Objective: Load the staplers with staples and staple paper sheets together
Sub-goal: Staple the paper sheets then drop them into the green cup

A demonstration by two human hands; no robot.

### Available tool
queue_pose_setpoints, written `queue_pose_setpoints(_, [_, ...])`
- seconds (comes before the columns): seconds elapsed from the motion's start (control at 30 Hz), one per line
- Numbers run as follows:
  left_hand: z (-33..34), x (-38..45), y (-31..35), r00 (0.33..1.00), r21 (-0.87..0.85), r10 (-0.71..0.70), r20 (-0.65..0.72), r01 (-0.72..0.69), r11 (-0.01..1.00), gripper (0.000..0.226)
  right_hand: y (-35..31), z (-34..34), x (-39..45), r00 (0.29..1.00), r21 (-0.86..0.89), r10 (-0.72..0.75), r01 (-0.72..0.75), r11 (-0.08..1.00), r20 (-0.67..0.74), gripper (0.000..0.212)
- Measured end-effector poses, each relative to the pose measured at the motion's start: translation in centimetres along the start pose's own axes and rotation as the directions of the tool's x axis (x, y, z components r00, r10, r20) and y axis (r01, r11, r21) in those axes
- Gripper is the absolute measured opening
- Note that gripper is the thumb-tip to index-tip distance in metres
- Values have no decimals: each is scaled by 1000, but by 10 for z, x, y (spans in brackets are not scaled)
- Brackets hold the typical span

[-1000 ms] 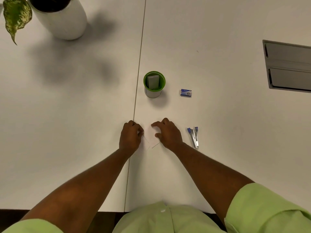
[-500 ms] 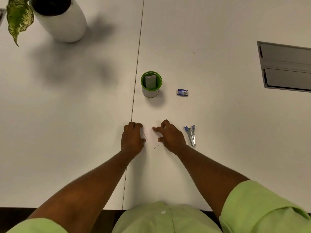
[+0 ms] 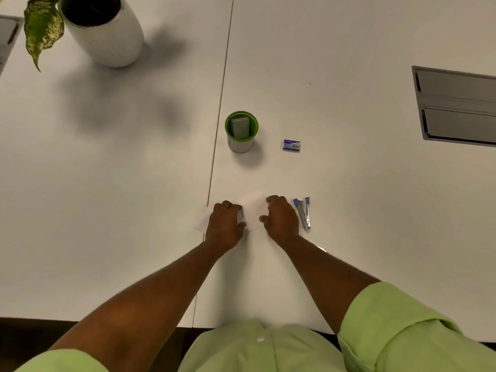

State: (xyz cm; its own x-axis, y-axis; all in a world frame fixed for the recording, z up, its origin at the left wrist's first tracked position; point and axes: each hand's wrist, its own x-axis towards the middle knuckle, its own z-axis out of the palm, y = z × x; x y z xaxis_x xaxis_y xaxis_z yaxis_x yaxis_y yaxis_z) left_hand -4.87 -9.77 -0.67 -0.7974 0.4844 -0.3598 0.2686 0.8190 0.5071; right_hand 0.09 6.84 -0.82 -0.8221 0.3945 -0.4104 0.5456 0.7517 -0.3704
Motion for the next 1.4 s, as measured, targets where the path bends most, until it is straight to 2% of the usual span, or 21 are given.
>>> queue_pose_setpoints(0.23, [8, -2, 7, 999, 34, -6, 35, 5, 999, 61, 4, 2, -1, 1000, 69, 6, -5, 998, -9, 45])
queue_pose_setpoints(0.4, [9, -1, 8, 999, 49, 3, 36, -5, 999, 59, 1, -5, 6, 995, 155, 92, -97, 983, 43, 46])
queue_pose_setpoints(0.53, [10, -2, 9, 1000, 33, 1, 30, -2, 999, 57, 1, -7, 6, 991, 277, 133, -134, 951, 22, 21])
queue_pose_setpoints(0.63, [11, -4, 11, 999, -64, 1, -32, -3, 998, 46, 2, -8, 4, 978, 407, 201, -204, 890, 50, 16])
queue_pose_setpoints(0.77, [8, -5, 19, 981, -290, -62, -182, 6, 957, 36, 4, -17, -4, 963, 605, 249, -258, 753, 101, 27])
queue_pose_setpoints(0.87, [2, -7, 29, 984, -505, -120, -129, 40, 862, 34, 7, -26, -14, 965, 746, 221, -251, 617, 141, 33])
queue_pose_setpoints(0.93, [0, -7, 36, 985, -603, -164, -46, 104, 791, 31, 10, -33, -19, 972, 789, 194, -219, 574, 129, 32])
queue_pose_setpoints(1.07, [1, -8, 50, 978, -670, -209, -4, 152, 726, 23, 22, -45, -29, 983, 777, 171, -156, 611, 63, 21])
queue_pose_setpoints(1.17, [0, -8, 61, 977, -710, -212, 13, 158, 687, 27, 35, -52, -34, 987, 778, 137, -148, 611, 80, 19])
queue_pose_setpoints(1.27, [0, -11, 74, 978, -722, -209, -4, 141, 678, 30, 48, -62, -41, 990, 785, 98, -138, 604, 98, 31])
queue_pose_setpoints(1.4, [6, -17, 94, 979, -739, -201, -31, 113, 664, 33, 67, -76, -50, 997, 752, 16, -64, 656, 70, 43])
